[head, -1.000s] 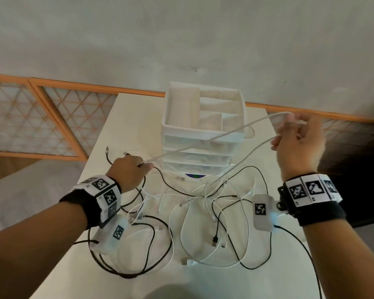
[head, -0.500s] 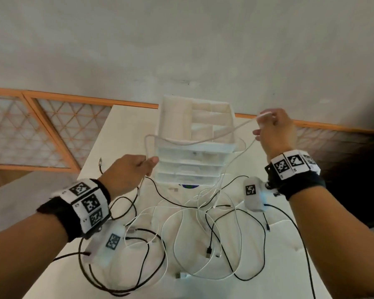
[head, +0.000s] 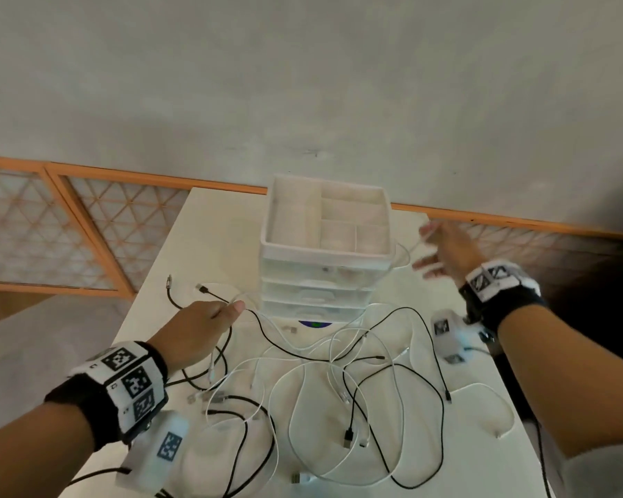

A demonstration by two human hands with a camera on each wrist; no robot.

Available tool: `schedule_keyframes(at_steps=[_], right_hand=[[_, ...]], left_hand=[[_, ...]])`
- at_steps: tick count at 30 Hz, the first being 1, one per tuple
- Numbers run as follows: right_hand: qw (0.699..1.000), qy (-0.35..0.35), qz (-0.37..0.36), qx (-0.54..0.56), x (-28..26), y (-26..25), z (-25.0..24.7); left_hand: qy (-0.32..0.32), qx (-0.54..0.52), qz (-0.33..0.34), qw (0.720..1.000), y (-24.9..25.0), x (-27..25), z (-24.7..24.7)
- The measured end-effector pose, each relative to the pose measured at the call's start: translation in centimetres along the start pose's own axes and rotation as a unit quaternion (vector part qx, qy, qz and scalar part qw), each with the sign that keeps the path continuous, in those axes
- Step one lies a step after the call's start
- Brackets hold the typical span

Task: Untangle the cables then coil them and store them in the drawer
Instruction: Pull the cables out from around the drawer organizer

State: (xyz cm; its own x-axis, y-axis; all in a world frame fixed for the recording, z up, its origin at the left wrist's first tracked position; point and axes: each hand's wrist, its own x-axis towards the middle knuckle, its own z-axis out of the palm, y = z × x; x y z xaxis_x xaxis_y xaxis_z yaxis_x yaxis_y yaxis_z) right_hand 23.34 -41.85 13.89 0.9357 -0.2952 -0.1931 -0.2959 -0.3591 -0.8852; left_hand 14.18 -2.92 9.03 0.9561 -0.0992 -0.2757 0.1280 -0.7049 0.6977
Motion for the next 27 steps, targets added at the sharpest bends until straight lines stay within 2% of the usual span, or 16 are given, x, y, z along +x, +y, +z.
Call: schedule_keyframes(at_steps=[2,3,4,6,7,8,10,12,14,17,20,25,27], right_hand=[[0.981,-0.078,0.119,-0.136,-0.8,4.0,0.4],[0.962,-0.094,0.141,-0.213,-1.6,5.4,0.6],[0.947,-0.088,0.13,-0.279,-2.3,6.1,1.1],[0.945,-0.037,0.032,-0.323,-4.5,5.9,2.7],[0.955,-0.027,-0.045,-0.293,-6.2,5.2,4.1],[0.961,-0.04,-0.13,-0.241,-8.2,4.1,5.8],[0.949,-0.111,-0.259,-0.143,-12.0,1.9,9.4],[0.926,-0.161,-0.321,-0.115,-14.0,0.6,11.9],[0.916,-0.164,-0.35,-0.104,-14.2,-0.2,12.9],[0.922,-0.184,-0.324,-0.102,-13.8,-1.1,12.5],[0.911,-0.21,-0.323,-0.148,-13.9,-1.4,12.2],[0.945,-0.124,-0.274,-0.132,-13.4,-0.5,12.1],[0.954,-0.111,-0.252,-0.119,-13.3,-0.2,11.9]], left_hand=[[0.002,-0.021,0.005,1.0,0.2,-0.2,-0.2],[-0.003,-0.031,0.005,0.999,0.4,-0.3,-0.2],[-0.009,-0.038,0.008,0.999,0.5,-0.4,-0.3],[-0.036,-0.051,0.017,0.998,1.2,-0.4,-0.1],[-0.057,-0.069,0.022,0.996,1.6,-0.4,0.2],[-0.079,-0.099,0.025,0.992,2.2,-0.3,0.5],[-0.119,-0.163,0.034,0.979,3.5,-0.3,1.2],[-0.138,-0.188,0.056,0.971,4.6,-0.3,1.8],[-0.142,-0.177,0.076,0.971,5.2,-0.4,2.0],[-0.152,-0.079,0.102,0.98,4.6,-0.8,1.9],[-0.164,-0.044,0.116,0.979,4.0,-1.4,1.5],[-0.133,-0.018,0.11,0.985,2.4,-1.7,1.5],[-0.117,0.0,0.112,0.987,1.7,-1.7,1.5]])
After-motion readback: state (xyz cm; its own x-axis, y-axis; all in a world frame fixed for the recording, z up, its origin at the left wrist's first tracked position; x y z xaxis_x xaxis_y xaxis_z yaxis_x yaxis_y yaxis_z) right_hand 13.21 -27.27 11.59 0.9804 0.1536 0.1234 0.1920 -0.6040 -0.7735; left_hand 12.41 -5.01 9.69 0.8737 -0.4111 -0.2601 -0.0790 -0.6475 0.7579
